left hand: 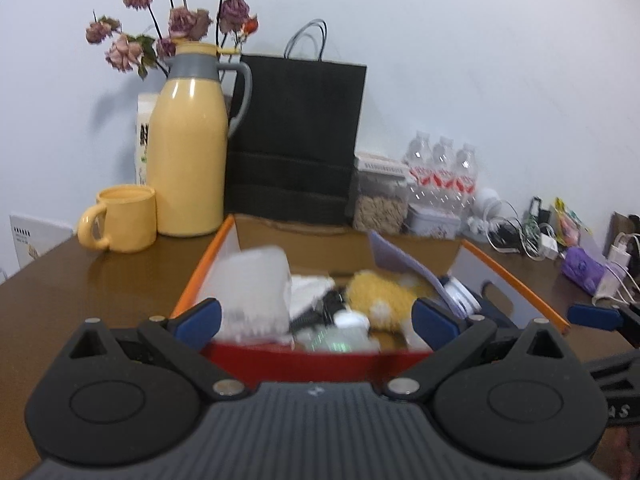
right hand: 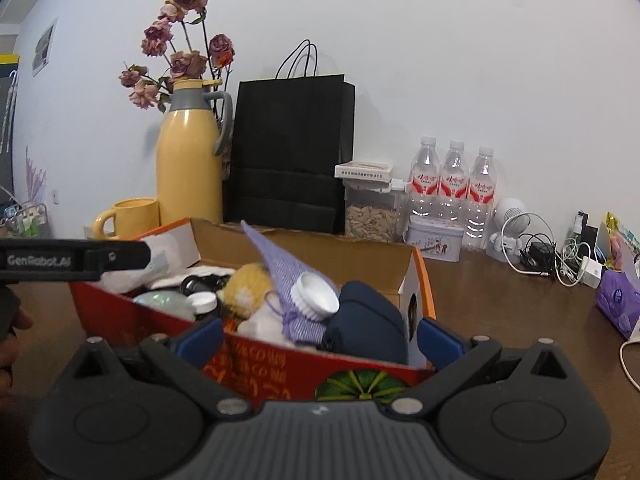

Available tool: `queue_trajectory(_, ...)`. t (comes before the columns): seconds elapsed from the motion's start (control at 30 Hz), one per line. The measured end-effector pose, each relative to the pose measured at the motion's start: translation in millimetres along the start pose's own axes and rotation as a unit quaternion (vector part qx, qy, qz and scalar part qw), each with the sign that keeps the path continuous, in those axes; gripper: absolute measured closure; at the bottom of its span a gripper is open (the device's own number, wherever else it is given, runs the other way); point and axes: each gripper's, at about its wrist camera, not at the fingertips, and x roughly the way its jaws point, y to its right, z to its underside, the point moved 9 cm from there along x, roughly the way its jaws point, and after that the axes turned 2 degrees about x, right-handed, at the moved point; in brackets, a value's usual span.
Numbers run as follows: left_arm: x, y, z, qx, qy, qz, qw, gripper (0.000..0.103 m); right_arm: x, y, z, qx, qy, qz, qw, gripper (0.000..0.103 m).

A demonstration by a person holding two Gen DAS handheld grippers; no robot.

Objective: Organize objects
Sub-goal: 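Withdraw both tools toward the last white cap and USB cable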

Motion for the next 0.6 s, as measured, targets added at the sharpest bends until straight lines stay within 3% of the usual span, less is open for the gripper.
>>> queue_trajectory(0.43, -37, 20, 55, 0.003, -0.122, 0.018, 0.9924, 0.000, -21, 3, 23, -0.005, -0.062, -0.015, 0.998, 0.000)
queue_trajectory(0.6, -50, 30, 72, 0.003, -0.148, 0.026, 0.9886, 0.000, -25, 5, 29, -0.012, -0.078, -0.014, 0.997, 0.000)
